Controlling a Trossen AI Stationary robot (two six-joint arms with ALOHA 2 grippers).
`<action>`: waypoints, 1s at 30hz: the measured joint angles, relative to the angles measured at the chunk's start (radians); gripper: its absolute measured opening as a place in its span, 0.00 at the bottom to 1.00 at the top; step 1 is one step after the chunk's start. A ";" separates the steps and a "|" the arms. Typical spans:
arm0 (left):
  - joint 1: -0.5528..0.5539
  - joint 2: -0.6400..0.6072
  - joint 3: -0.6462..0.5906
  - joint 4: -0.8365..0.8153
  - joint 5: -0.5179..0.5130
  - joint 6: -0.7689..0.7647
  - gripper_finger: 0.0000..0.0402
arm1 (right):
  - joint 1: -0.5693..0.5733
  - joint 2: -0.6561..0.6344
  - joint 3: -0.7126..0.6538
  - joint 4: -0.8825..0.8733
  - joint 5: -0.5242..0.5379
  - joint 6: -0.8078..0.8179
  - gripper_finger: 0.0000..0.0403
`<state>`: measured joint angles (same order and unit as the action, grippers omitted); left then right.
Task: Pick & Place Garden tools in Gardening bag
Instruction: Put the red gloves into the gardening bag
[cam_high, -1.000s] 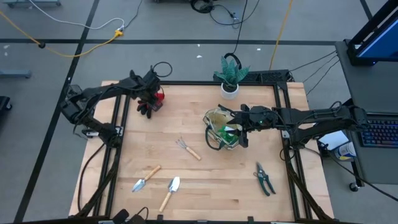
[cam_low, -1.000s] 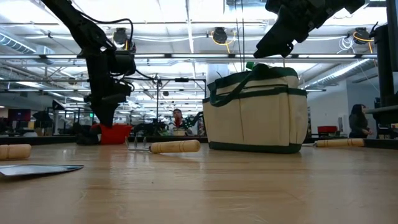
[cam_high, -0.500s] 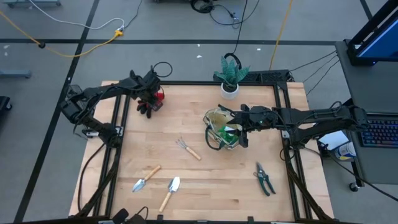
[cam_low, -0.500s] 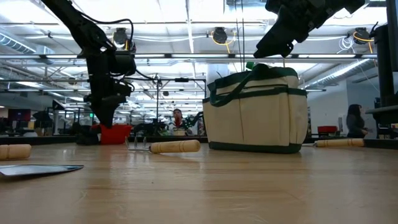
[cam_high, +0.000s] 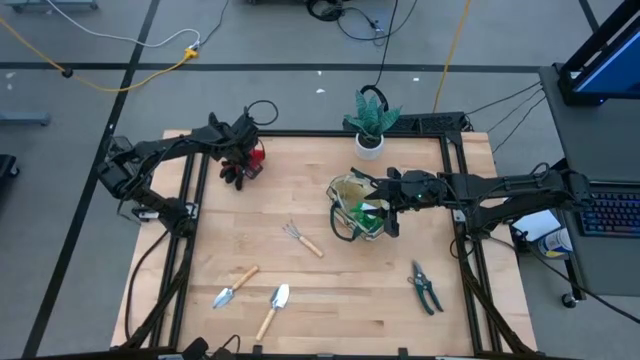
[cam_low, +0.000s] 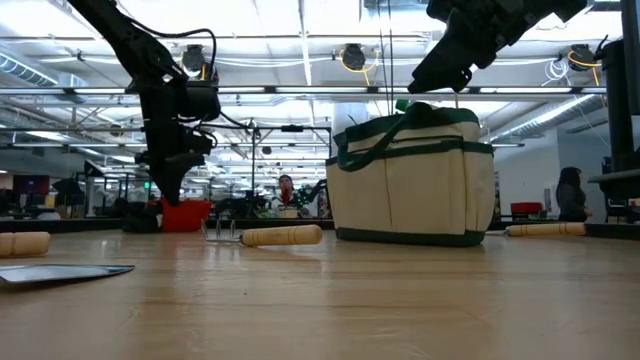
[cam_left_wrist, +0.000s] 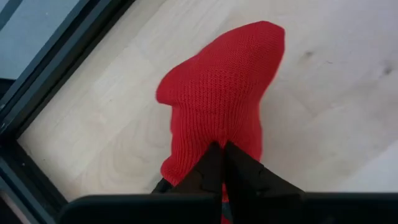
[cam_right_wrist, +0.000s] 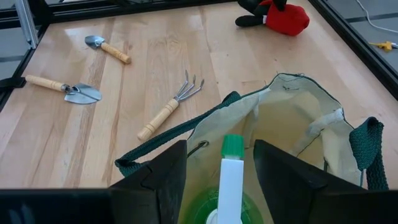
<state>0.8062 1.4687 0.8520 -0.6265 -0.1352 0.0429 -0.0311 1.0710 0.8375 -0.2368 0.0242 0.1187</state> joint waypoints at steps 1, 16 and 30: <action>-0.010 -0.008 0.000 -0.002 0.000 0.000 0.01 | 0.000 0.000 0.000 0.000 0.000 0.000 0.45; -0.263 -0.299 0.083 -0.003 -0.015 -0.059 0.02 | 0.000 0.001 -0.064 0.002 0.000 0.000 0.45; -0.609 -0.322 0.172 0.421 0.008 0.022 0.01 | 0.000 0.001 -0.101 0.045 0.000 -0.011 0.43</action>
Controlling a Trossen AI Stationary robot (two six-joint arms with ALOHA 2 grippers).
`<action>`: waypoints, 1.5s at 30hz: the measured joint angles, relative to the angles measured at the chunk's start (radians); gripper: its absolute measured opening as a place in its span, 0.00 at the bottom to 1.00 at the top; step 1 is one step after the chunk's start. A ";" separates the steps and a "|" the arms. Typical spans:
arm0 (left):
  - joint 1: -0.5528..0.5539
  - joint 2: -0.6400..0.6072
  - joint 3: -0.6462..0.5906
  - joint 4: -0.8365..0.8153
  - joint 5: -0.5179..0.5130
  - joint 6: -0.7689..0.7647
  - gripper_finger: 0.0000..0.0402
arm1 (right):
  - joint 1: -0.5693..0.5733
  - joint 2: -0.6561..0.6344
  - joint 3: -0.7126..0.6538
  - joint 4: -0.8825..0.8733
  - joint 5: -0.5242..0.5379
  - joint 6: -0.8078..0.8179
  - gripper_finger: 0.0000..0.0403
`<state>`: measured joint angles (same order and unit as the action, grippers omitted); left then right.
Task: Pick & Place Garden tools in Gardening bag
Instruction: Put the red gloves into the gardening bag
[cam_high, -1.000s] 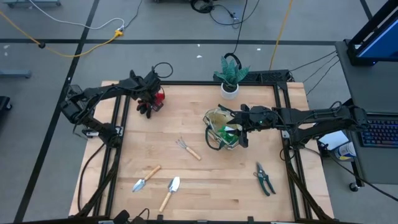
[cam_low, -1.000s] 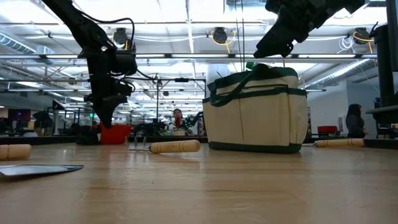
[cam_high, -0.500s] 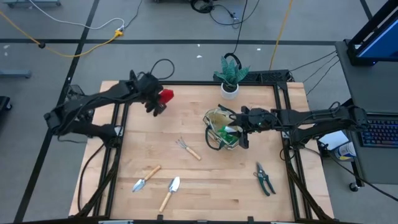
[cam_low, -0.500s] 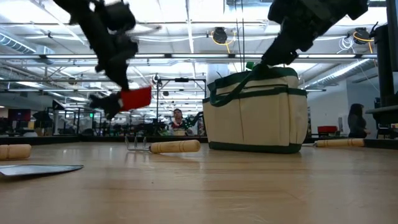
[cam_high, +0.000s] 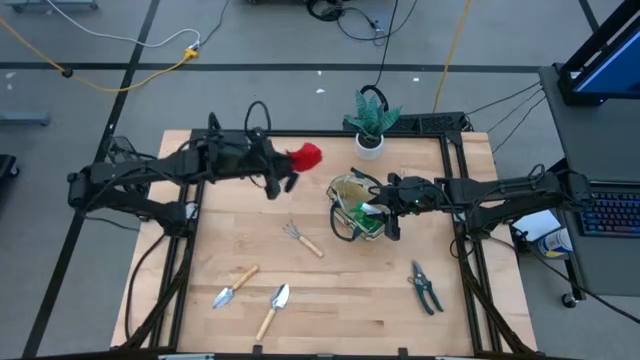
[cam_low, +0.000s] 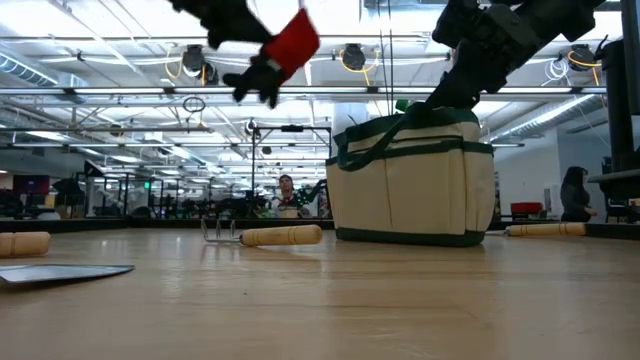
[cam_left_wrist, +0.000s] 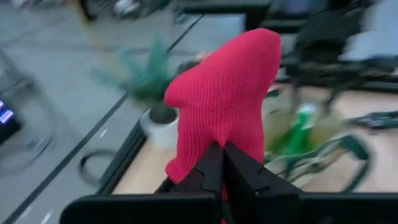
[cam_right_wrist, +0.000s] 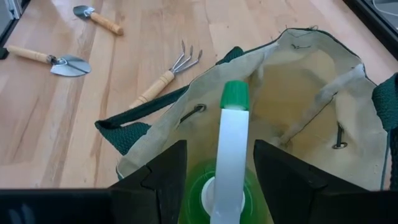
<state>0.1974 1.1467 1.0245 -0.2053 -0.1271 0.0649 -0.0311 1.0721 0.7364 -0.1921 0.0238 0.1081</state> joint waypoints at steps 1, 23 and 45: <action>-0.015 0.010 0.000 0.045 0.013 0.014 0.01 | 0.000 0.000 0.000 0.000 0.000 -0.001 0.42; -0.061 0.407 -0.002 0.700 0.280 0.139 0.01 | 0.000 0.000 0.000 -0.005 0.001 -0.001 0.14; -0.027 0.686 -0.002 1.067 0.314 0.168 0.00 | 0.000 0.000 0.000 -0.011 -0.002 -0.001 0.13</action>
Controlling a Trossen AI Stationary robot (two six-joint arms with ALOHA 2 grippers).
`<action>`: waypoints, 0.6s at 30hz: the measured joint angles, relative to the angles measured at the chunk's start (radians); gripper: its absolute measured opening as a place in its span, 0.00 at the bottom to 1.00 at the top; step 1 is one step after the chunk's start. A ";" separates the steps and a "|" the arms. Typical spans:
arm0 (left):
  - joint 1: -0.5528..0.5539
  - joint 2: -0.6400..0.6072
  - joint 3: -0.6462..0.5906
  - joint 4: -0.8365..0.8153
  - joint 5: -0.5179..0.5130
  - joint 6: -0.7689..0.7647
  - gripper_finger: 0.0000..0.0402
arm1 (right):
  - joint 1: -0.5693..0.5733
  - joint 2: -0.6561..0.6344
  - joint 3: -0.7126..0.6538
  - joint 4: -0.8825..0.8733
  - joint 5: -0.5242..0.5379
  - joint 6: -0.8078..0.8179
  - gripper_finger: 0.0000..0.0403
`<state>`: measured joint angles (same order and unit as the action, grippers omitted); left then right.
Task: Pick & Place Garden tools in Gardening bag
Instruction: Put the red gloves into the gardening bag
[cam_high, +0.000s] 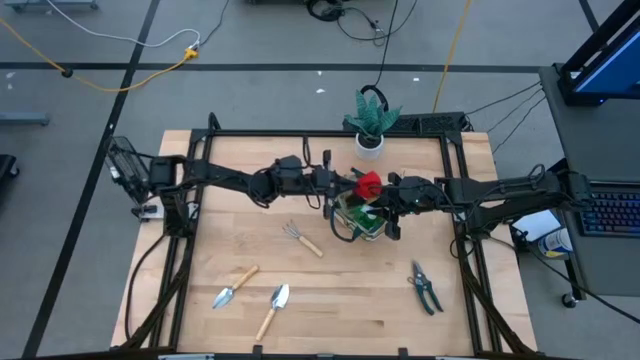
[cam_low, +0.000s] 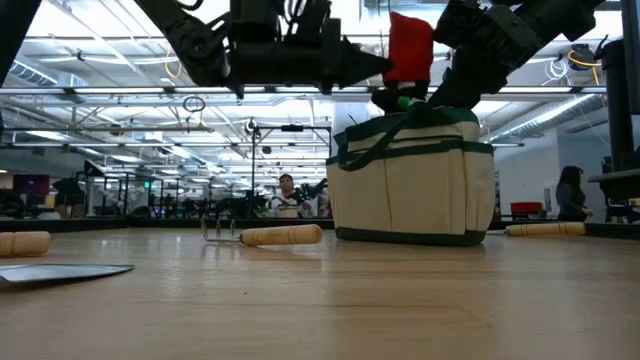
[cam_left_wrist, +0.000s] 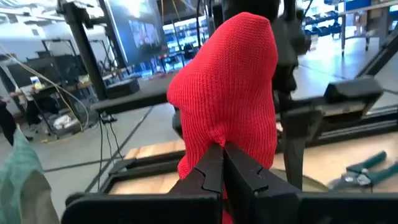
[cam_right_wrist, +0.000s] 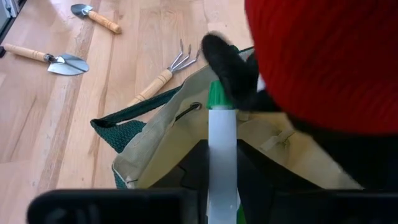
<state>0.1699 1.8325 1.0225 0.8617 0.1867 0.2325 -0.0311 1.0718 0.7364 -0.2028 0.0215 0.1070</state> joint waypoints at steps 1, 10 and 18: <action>0.000 0.001 0.000 -0.017 0.000 -0.005 0.00 | 0.000 0.000 0.000 -0.001 0.000 0.000 0.12; 0.000 0.001 0.000 -0.185 -0.001 0.044 0.00 | 0.000 -0.001 0.000 -0.011 0.000 0.002 0.14; 0.010 -0.049 0.000 -0.349 -0.012 0.174 0.00 | 0.000 -0.001 0.000 -0.014 0.000 0.004 0.13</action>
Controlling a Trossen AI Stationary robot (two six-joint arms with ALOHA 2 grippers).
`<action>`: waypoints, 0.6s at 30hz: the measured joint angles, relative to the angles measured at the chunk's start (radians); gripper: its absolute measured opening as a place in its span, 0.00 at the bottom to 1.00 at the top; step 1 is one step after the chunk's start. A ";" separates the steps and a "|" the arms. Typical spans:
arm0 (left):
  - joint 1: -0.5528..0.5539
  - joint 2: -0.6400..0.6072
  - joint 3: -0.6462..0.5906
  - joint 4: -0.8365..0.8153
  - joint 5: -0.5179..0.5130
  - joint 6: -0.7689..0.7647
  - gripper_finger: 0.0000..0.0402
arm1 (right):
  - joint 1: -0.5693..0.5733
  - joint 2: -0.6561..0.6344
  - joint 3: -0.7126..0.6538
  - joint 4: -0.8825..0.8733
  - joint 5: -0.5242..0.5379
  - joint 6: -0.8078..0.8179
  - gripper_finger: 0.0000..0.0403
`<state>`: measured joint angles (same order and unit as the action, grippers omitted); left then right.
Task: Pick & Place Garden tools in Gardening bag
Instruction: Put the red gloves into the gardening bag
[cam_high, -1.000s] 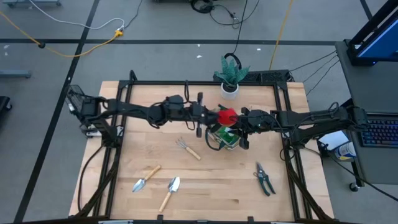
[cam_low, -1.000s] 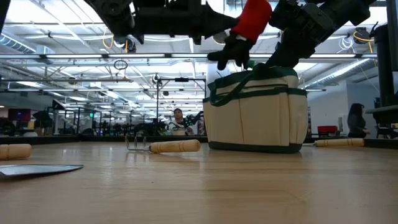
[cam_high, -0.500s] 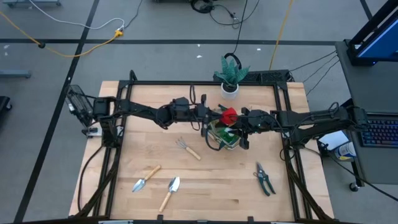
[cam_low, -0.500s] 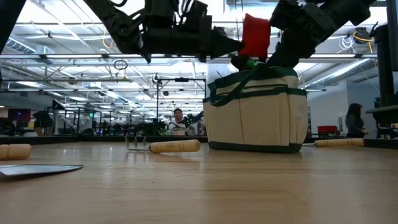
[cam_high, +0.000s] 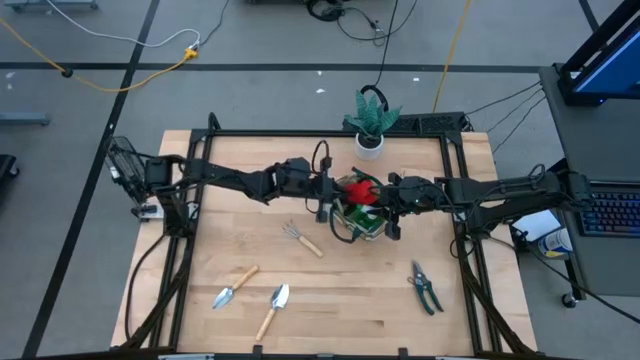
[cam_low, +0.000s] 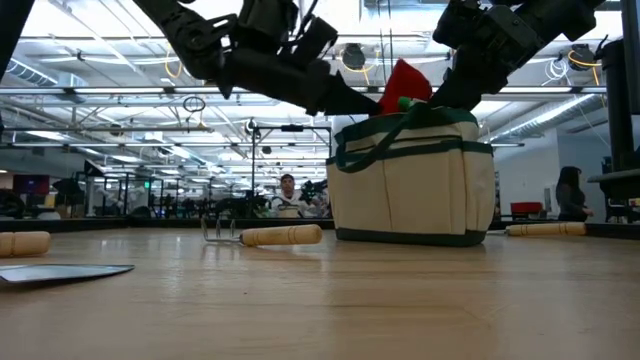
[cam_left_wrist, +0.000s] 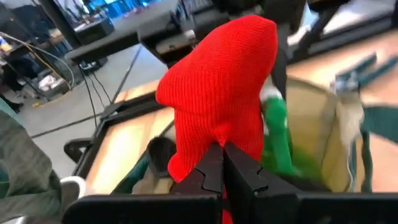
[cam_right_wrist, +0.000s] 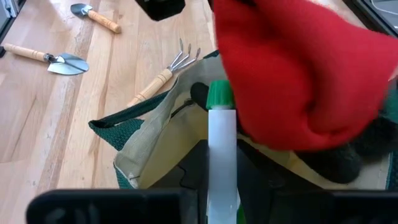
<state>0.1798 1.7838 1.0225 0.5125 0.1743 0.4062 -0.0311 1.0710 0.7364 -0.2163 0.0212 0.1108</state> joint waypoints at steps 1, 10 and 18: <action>0.000 -0.012 0.000 -0.026 -0.007 0.023 0.00 | 0.000 0.000 0.000 0.000 0.000 0.000 0.14; 0.000 -0.115 0.000 -0.240 -0.069 0.138 0.00 | 0.000 0.000 -0.022 0.024 0.001 -0.003 0.14; 0.000 -0.094 0.000 -0.240 -0.070 0.145 0.01 | 0.000 0.000 -0.023 0.034 -0.023 -0.004 0.14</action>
<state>0.1802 1.6899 1.0227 0.2725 0.1043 0.5514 -0.0315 1.0710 0.7132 -0.1825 -0.0014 0.1066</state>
